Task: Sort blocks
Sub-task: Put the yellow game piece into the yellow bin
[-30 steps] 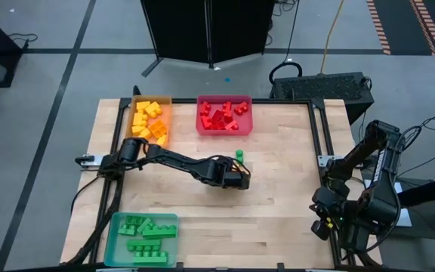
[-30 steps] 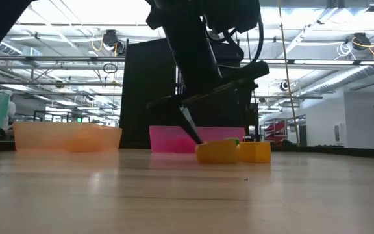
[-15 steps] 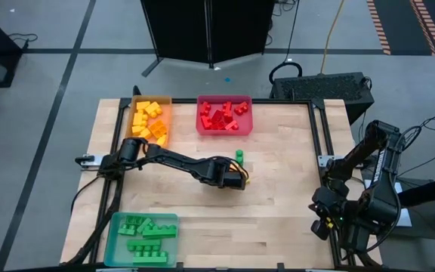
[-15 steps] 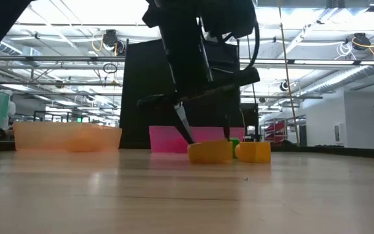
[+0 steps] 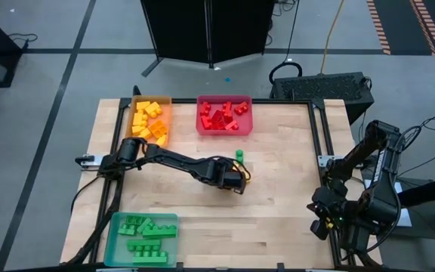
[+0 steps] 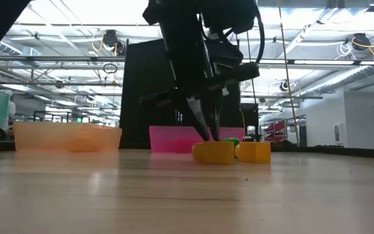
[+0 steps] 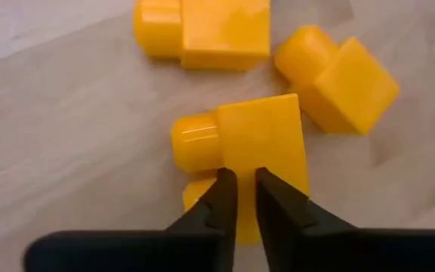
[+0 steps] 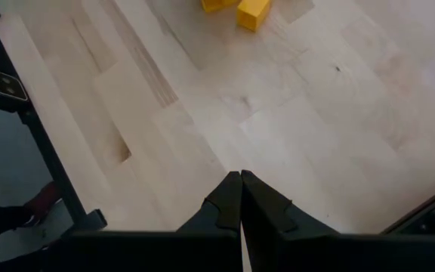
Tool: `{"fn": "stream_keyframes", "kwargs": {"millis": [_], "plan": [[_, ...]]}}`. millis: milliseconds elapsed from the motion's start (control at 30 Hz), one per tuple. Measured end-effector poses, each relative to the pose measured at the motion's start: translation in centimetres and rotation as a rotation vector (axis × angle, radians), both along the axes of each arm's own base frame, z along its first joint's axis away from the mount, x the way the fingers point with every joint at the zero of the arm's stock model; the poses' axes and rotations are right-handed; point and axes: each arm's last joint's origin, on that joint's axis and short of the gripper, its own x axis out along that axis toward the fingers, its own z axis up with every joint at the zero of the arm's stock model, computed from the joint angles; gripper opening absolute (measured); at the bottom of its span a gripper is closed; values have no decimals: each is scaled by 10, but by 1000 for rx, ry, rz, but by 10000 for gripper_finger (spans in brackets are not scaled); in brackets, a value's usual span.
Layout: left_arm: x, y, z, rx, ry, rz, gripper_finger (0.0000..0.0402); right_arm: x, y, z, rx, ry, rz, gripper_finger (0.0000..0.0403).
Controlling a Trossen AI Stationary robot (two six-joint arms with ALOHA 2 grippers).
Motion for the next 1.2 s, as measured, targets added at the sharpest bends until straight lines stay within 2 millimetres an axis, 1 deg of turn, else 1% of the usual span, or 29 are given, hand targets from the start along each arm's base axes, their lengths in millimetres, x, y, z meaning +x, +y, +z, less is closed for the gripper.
{"fn": "stream_keyframes", "kwargs": {"millis": [100, 200, 267, 333, 367, 433, 500, 567, 600, 700, 833, 900, 1033, 1133, 1200], "plan": [[-1, -2, 6, 0, 10, -46, 19, 0, 0, 0, 9, -4, -9, 0], [-3, -3, 13, 6, 31, -111, 6, 0, 1, 0, 20, -8, -22, 0], [-7, -3, 20, 18, 72, -198, 6, 1, 2, 0, 28, -12, -22, 0], [-19, -2, 29, 45, 164, -293, 14, 1, 3, 0, 37, -17, -21, 0], [-25, -1, 32, 54, 215, -325, 20, 1, 3, 0, 37, -17, -19, 0], [-32, 0, 38, 59, 259, -346, 35, 1, 3, 0, 40, -18, -18, 0], [-33, 2, 42, 40, 248, -347, 55, 1, 3, 0, 38, -18, -17, 0], [-28, 1, 50, 27, 155, -361, 81, 1, 3, 0, 37, -17, -16, 0], [-24, 0, 54, 31, 104, -395, 97, 1, 3, 0, 34, -16, -11, 0], [-12, -9, 60, 71, -35, -577, 148, 1, 3, 0, 21, -14, 11, 0], [-5, -21, 61, 171, -111, -852, 222, 1, 3, 0, 14, -9, 26, 0], [-6, -22, 60, 213, -86, -942, 257, 1, 3, 0, 13, -7, 30, 0], [-8, -16, 58, 292, -28, -995, 313, 1, 3, 0, 8, -5, 39, 0], [-6, -14, 59, 354, -15, -1054, 338, 1, 3, 0, 5, -3, 46, 0], [-6, -13, 59, 347, -24, -1063, 348, 1, 3, 0, 5, -3, 47, 0]]}}
